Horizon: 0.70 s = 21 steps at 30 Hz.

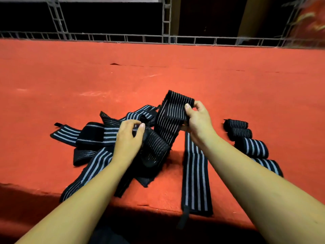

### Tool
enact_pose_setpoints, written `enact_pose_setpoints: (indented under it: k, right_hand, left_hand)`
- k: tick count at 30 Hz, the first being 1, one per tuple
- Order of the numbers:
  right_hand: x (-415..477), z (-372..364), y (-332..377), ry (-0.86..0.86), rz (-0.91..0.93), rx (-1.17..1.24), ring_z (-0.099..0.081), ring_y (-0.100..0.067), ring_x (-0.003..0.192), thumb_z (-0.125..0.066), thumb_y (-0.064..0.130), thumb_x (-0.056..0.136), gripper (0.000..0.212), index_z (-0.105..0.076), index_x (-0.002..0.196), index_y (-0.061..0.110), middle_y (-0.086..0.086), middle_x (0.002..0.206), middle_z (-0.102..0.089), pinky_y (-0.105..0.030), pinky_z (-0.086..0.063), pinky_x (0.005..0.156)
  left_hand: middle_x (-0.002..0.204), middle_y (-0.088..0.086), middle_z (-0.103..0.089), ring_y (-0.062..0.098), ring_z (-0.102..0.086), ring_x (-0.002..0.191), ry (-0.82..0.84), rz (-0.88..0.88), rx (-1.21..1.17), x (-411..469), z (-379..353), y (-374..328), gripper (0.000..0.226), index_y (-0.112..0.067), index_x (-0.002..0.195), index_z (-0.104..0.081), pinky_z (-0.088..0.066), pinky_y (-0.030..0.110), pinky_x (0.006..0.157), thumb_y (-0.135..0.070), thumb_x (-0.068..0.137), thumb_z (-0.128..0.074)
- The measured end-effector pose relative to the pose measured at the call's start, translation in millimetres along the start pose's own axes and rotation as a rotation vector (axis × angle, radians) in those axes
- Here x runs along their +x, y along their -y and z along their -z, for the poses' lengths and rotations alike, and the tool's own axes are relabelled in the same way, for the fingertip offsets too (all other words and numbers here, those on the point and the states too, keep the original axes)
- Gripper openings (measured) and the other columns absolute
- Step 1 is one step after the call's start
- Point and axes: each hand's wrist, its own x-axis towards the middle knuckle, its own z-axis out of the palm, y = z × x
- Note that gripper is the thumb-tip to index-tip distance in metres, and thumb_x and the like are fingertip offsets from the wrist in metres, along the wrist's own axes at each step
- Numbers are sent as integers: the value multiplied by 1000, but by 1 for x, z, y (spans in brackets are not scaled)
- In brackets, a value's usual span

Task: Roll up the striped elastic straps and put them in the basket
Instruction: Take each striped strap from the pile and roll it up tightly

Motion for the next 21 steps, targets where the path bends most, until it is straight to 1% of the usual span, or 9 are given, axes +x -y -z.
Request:
enact_pose_setpoints:
  k: [2, 5, 8, 10, 13, 15, 17, 19, 21]
  right_hand:
    - [-7, 1, 6, 43, -16, -62, -61, -23, 72, -52, 19, 101, 10, -53, 92, 20, -10, 86, -62, -50, -55, 63]
    - [-18, 1, 14, 39, -6, -152, -62, -25, 68, -57, 17, 98, 8, -51, 94, 18, -14, 85, -64, -49, -54, 63]
    - [-27, 6, 25, 114, 99, -196, -64, -29, 72, -61, 14, 96, 20, -47, 109, 20, -22, 93, -65, -59, -56, 65]
    - [-33, 14, 33, 259, 193, -261, -67, -27, 75, -69, 19, 92, 41, -47, 126, 27, -21, 104, -64, -54, -58, 67]
    - [-37, 21, 38, 447, 263, -365, -63, -27, 75, -76, 11, 85, 67, -44, 136, 41, -14, 112, -59, -50, -58, 65]
    - [-38, 22, 37, 498, 317, -505, -62, -22, 70, -74, 7, 85, 57, -53, 133, 29, -7, 109, -63, -44, -56, 63]
    - [-38, 20, 36, 424, 344, -622, -61, -18, 55, -71, 10, 89, 31, -65, 120, 17, -2, 85, -69, -36, -54, 58]
    - [-35, 17, 35, 302, 322, -568, -60, -23, 49, -64, 11, 94, 13, -70, 105, 12, -1, 72, -68, -41, -53, 52]
    - [-33, 14, 35, 210, 315, -524, -61, -18, 48, -62, 12, 96, 10, -72, 94, 11, 1, 70, -69, -41, -53, 48]
  left_hand:
    - [112, -8, -63, -1, -56, 103, 105, 14, -191, 6, 0, -33, 24, -18, 117, -64, -36, 5, 92, -33, 98, -59]
    - [104, -3, -73, 13, -69, 100, 319, 98, -389, 13, -7, -66, 32, -20, 117, -67, -50, 30, 94, -39, 91, -64]
    - [96, 9, -76, 32, -72, 94, 269, 163, -456, 17, -9, -80, 26, -16, 102, -71, -54, 51, 88, -33, 86, -63]
    - [88, 9, -76, 27, -72, 82, 196, 202, -486, 19, -9, -85, 11, -16, 94, -71, -56, 46, 81, -21, 93, -62]
    - [80, 7, -73, 24, -68, 73, 159, 271, -565, 20, -8, -92, 14, -14, 88, -70, -56, 47, 77, -11, 97, -59]
    - [82, 12, -72, 28, -67, 75, 167, 311, -598, 22, -6, -94, 13, -10, 89, -70, -55, 58, 82, -14, 97, -60]
    - [87, 17, -72, 32, -68, 79, 197, 324, -601, 23, -2, -97, 19, -8, 91, -70, -53, 62, 85, -24, 97, -62]
    - [98, 20, -74, 36, -71, 90, 277, 309, -627, 21, 0, -96, 24, -8, 99, -70, -53, 57, 89, -31, 96, -63]
    - [103, 16, -74, 35, -71, 98, 399, 258, -625, 16, 0, -93, 20, -9, 108, -68, -56, 48, 90, -25, 96, -65]
